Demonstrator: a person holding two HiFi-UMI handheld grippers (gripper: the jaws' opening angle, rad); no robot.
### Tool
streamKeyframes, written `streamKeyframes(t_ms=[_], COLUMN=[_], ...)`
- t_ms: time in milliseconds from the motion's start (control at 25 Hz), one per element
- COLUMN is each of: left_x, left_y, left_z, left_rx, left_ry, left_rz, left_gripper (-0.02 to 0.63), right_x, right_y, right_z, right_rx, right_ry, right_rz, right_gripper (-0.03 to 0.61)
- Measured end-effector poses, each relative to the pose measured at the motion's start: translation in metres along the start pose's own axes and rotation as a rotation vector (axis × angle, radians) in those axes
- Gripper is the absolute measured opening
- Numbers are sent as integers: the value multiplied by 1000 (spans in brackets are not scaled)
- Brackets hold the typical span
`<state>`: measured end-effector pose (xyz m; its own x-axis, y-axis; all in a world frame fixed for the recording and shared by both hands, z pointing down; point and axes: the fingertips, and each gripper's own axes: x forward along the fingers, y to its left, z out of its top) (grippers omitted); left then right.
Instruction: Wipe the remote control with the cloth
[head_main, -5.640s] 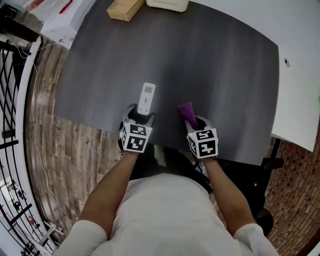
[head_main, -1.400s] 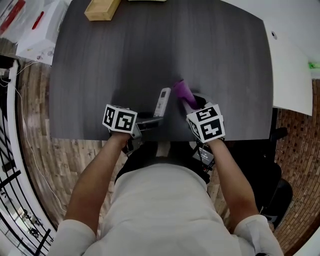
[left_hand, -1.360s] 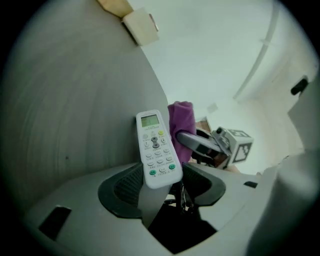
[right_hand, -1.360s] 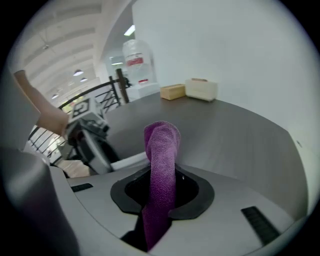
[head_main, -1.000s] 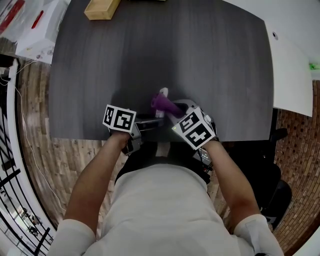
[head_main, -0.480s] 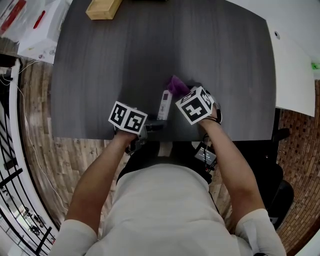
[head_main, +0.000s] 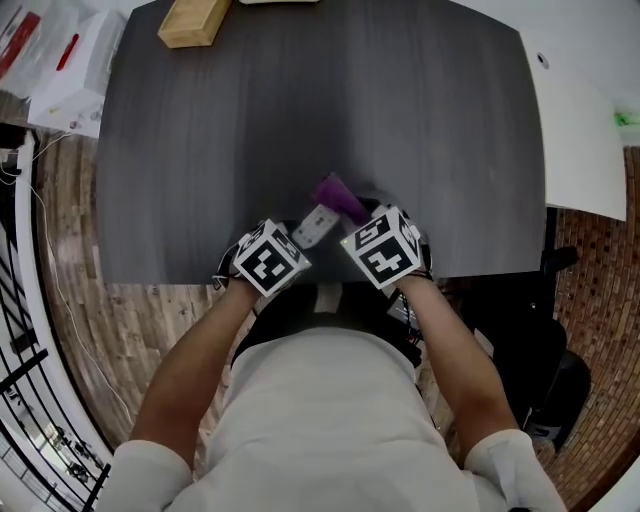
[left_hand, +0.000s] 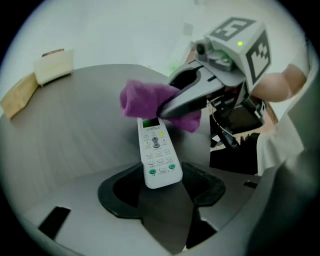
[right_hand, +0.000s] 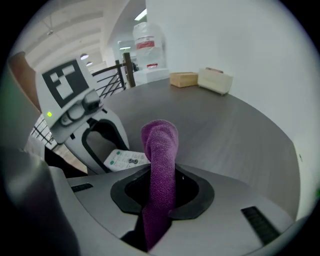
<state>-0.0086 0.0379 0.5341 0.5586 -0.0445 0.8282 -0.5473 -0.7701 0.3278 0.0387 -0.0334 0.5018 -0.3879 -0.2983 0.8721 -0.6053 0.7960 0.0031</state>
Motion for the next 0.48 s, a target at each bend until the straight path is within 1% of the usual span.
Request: streamKeyframes(t_ms=[40,120,200,320,360,480], left_x=[1,2,-1,-7,-8,-7], left_y=[0,-1,1,4,3,0], left_z=[-1,-1,0,-1,-1,-1], left_rx=[16,-2,-73,-227,-265,-316], left_ry=[5,-17,-70,-159,-179,-211], left_rz=[12,11,-18,-82,-97,-112], left_gripper=[238,229,229,229,229,224], right_x=[6,11,11,11,11,9], right_y=[3,4,3,2,2,2], right_z=[-5,-15,-17,-18,-21,-37], right_rx=[-26,-24,12,49,63,130], right_ry=[25,44,37,14,2,-30], right_rz=[3,7,16,23,20,9], right_gripper=[86,86,86,86,86,86])
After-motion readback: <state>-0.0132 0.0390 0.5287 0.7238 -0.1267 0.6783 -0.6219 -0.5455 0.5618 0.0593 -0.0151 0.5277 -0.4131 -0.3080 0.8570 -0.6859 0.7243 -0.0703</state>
